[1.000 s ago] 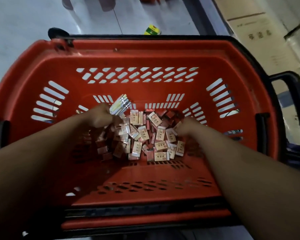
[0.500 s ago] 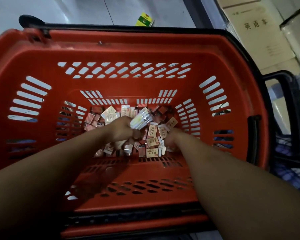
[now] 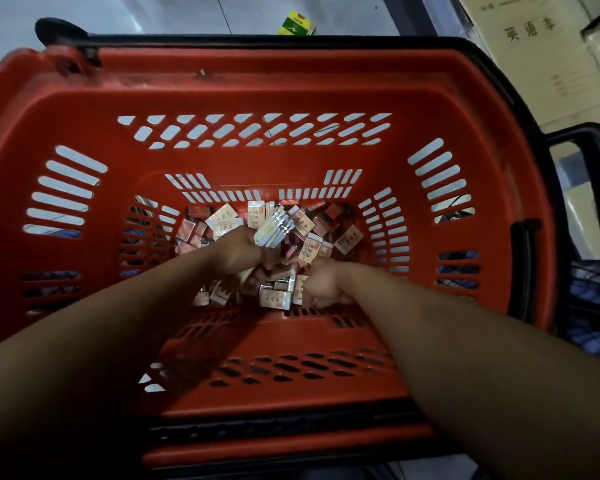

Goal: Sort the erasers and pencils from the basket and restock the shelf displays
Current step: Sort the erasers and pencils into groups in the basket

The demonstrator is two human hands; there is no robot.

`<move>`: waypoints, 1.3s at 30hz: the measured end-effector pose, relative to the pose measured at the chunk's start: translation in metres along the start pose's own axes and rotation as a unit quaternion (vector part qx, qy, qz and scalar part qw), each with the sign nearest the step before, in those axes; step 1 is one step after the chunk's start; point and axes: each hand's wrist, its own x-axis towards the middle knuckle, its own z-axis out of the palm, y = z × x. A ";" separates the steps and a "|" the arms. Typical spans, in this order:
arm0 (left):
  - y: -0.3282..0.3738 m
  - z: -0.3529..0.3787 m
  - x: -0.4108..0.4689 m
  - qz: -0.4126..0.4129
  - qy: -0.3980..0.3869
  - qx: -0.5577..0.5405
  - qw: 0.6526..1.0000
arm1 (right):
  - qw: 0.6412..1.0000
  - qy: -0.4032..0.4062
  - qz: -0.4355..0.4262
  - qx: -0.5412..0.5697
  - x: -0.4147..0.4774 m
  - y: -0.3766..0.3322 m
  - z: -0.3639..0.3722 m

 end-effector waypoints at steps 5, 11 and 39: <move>0.000 -0.001 0.000 0.007 0.003 0.019 1.000 | 0.989 -0.041 -0.042 0.136 -0.002 -0.004 0.020; 0.001 0.002 0.000 0.038 -0.018 0.031 0.999 | 0.983 -0.096 -0.061 0.143 -0.012 -0.007 0.024; -0.011 0.009 0.009 0.046 -0.019 0.004 0.999 | 0.974 0.203 -0.102 0.006 0.026 0.004 -0.009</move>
